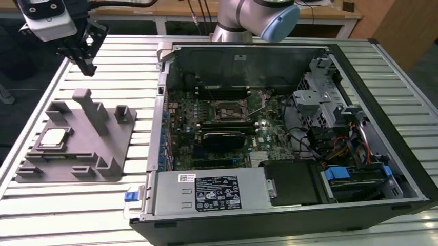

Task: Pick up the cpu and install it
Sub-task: 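Reach for the cpu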

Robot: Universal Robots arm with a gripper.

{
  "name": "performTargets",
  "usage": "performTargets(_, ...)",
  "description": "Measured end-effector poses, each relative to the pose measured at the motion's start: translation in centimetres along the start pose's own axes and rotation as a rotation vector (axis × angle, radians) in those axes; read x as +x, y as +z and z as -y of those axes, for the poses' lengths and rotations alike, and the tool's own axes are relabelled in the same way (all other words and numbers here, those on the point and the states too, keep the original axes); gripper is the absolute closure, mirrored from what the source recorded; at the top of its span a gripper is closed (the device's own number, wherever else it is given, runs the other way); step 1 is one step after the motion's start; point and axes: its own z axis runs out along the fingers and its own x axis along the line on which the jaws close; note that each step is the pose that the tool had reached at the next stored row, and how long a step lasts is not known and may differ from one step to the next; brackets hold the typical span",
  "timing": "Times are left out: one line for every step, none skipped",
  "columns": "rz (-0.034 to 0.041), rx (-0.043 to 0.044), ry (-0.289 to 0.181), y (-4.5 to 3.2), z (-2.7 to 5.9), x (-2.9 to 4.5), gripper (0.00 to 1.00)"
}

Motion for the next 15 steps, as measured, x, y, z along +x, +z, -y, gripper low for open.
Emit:
performTargets(0.0000,0.0000,0.000,0.10,0.02,0.20,0.89)
performTargets(0.0001,0.0000,0.000,0.20,0.04,0.40,0.89)
performTargets(0.0000,0.0001,0.000,0.31,0.06,0.60,0.89)
performTargets(0.0000,0.0000,0.000,0.42,0.08,0.79,0.89)
performTargets(0.0000,0.0000,0.000,0.54,0.10,1.02,0.89)
performTargets(0.0000,0.0000,0.000,0.65,0.12,1.24,0.89)
performTargets(0.0000,0.0000,0.000,0.77,0.14,1.47,0.89)
performTargets(0.0001,-0.0001,0.000,0.88,0.17,1.69,0.89)
performTargets(0.0001,0.0000,0.000,0.99,0.19,1.92,0.89)
performTargets(0.0000,-0.0001,0.000,1.10,0.21,2.14,0.89)
performTargets(0.0000,0.0000,0.000,1.21,0.23,2.36,0.89)
performTargets(0.0001,0.0000,0.000,1.32,0.25,2.59,0.89)
performTargets(0.0000,0.0000,0.000,1.43,0.28,2.79,0.89)
performTargets(0.0000,-0.0001,0.000,1.55,0.30,2.98,0.89)
performTargets(0.0000,0.0000,0.000,1.65,0.32,3.18,0.89)
